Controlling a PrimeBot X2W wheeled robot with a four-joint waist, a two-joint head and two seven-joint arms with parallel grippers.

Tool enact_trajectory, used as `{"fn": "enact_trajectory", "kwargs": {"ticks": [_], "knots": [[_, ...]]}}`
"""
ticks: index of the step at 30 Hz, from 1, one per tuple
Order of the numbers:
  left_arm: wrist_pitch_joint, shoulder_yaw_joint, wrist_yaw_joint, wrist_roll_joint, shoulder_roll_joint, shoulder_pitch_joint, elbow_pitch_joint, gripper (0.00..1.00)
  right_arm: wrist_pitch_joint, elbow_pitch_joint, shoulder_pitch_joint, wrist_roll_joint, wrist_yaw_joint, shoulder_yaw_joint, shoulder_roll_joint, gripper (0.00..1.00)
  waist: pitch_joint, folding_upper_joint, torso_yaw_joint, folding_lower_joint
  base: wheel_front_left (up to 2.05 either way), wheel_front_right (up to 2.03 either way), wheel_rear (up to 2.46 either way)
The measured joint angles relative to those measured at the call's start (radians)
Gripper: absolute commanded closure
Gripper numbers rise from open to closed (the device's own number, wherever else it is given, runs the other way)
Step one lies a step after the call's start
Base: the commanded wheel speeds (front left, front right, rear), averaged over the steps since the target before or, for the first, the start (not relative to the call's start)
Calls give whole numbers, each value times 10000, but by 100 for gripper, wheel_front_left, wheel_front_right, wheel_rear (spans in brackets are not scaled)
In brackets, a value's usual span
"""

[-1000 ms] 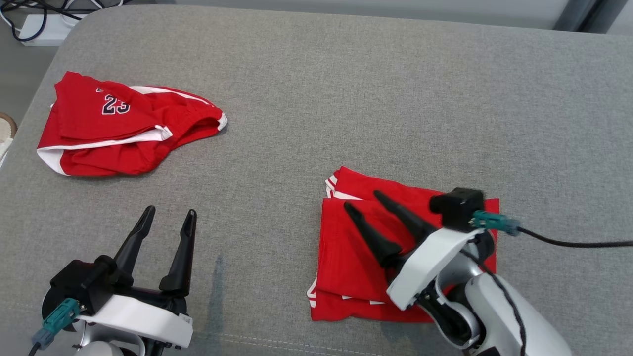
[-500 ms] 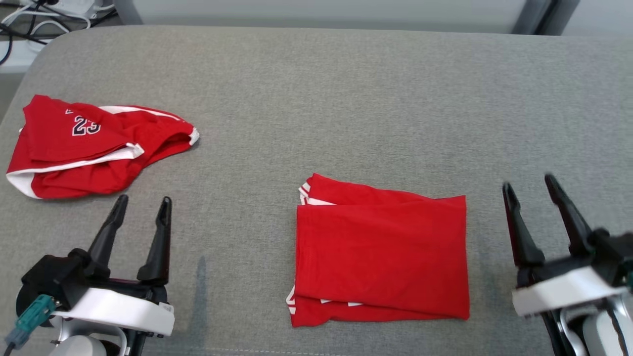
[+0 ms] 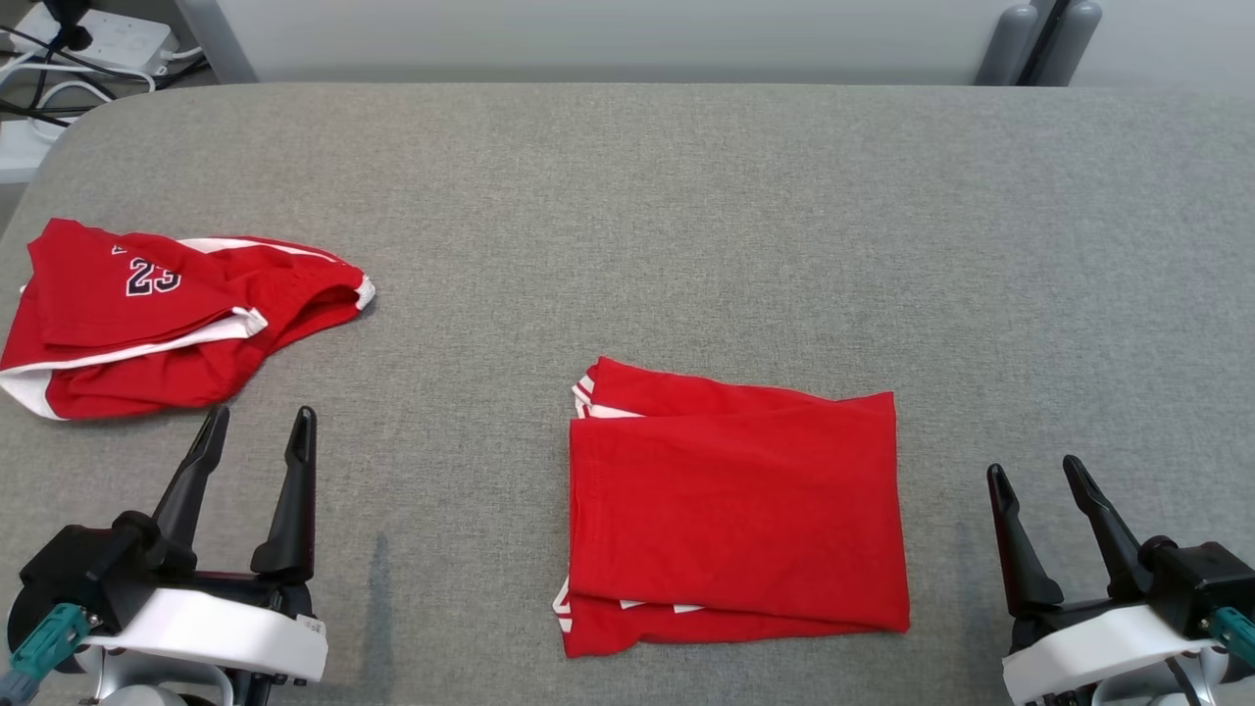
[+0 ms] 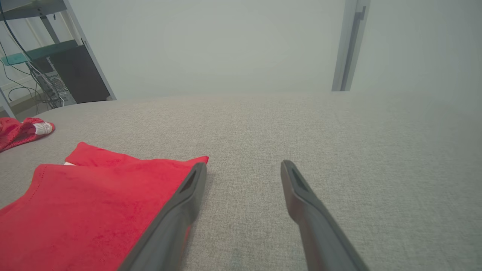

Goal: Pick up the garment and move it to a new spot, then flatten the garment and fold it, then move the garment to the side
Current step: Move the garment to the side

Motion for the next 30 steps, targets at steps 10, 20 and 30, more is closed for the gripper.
{"fn": "enact_trajectory", "kwargs": {"ticks": [10, 20, 30], "knots": [[4, -31, 61, -2, -17, 0, -148, 0, 301, 704, -446, 604, 0, 1068, -240, 0, 61, 0, 310, 0, 0, 0, 0], [12, -169, -58, -29, -307, -61, 105, 0, 1354, 2079, -1383, 1735, 0, 2362, -625, 95, 542, 0, 964, 0, 0, 0, 0], [6, -180, -178, -8, -282, -81, 88, 0, 991, 2088, -1873, 1467, 4, 2485, -857, 100, 716, 0, 368, 0, 0, 0, 0]]}}
